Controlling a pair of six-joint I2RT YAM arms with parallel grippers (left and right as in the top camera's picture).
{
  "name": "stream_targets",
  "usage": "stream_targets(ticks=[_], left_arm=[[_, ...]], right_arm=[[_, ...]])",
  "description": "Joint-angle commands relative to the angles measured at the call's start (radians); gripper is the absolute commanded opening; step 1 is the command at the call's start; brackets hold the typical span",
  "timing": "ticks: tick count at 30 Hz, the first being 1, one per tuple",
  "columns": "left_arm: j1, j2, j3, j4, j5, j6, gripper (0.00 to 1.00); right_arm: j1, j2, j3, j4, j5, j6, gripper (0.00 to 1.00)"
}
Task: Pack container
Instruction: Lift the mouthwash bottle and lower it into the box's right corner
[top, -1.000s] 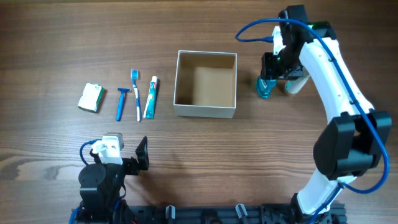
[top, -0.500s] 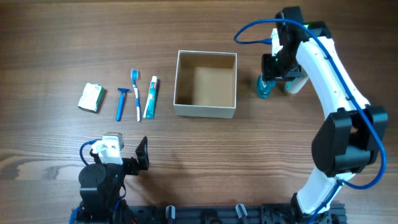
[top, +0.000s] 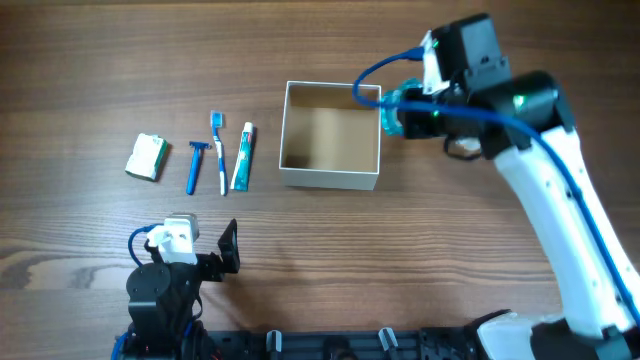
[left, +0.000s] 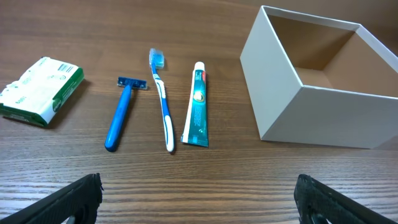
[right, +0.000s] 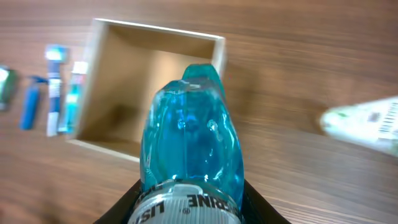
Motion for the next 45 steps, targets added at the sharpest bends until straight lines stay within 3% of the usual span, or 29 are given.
stream_targets(ticks=[1,10,18,29,30,32,33,41,45], left_arm=[[0.006,-0.007,-0.016,-0.003,0.034,0.005,1.0],[0.006,-0.007,-0.016,-0.003,0.034,0.005,1.0],[0.006,-0.007,-0.016,-0.003,0.034,0.005,1.0],[0.006,-0.007,-0.016,-0.003,0.034,0.005,1.0],[0.006,-0.007,-0.016,-0.003,0.034,0.005,1.0],[0.006,-0.007,-0.016,-0.003,0.034,0.005,1.0],[0.006,-0.007,-0.016,-0.003,0.034,0.005,1.0],[0.006,-0.007,-0.016,-0.003,0.034,0.005,1.0],[0.006,-0.007,-0.016,-0.003,0.034,0.005,1.0]], right_arm=[[0.075,-0.015,0.007,0.057,0.015,0.129,0.04],[0.14,0.188,0.007,0.159,0.181,0.299,0.04],[0.127,0.403,0.007,0.186,0.209,0.342,0.04],[0.03,0.424,0.008,0.206,0.096,0.36,0.05],[0.027,0.424,0.008,0.206,0.085,0.361,0.13],[0.023,0.424,0.008,0.212,0.061,0.344,0.45],[0.024,0.424,0.008,0.22,0.043,0.307,0.49],[0.029,0.397,0.008,0.217,0.043,0.256,0.64],[0.029,0.328,0.008,0.179,0.047,0.212,0.64]])
